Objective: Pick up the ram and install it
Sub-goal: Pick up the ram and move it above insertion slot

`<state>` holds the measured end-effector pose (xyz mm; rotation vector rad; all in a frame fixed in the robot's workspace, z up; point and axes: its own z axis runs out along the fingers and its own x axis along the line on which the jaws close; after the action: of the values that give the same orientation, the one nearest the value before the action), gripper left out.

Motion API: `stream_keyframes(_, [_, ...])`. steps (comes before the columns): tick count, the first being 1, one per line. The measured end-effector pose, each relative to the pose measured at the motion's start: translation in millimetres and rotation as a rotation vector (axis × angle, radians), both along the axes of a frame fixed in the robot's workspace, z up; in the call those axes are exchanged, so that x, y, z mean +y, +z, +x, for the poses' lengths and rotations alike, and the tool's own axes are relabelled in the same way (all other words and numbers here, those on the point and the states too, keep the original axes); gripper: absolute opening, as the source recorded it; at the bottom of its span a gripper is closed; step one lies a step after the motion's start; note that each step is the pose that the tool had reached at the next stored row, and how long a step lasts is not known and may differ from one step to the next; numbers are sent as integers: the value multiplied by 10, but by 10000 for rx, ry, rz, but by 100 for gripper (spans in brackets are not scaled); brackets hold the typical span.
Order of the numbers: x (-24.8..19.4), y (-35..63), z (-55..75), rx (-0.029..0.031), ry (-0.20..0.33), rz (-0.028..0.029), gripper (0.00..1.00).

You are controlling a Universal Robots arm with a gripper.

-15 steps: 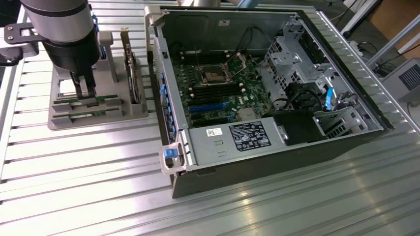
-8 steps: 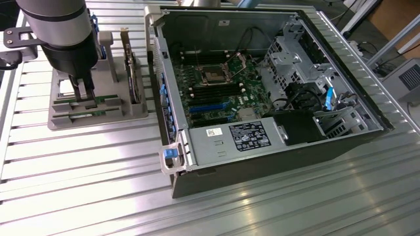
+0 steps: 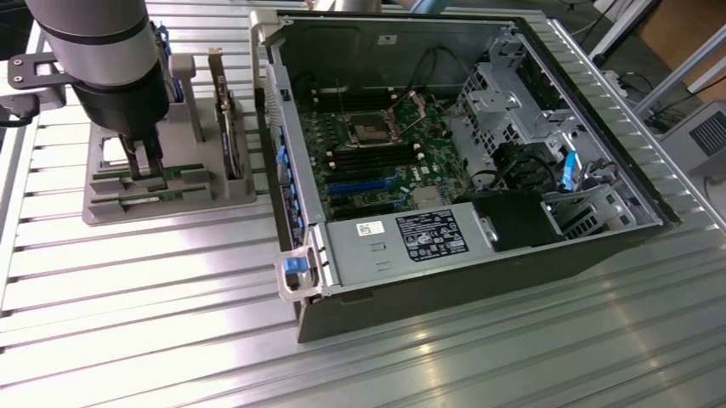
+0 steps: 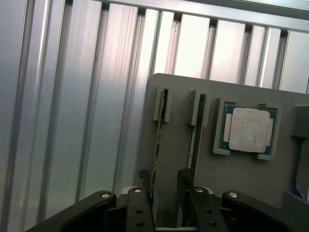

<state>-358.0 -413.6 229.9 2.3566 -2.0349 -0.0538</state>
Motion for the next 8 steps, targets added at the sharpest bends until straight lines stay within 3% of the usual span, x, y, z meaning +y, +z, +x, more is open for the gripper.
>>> stream_keyframes(8, [-11, -35, -20, 0, 0, -1, 36])
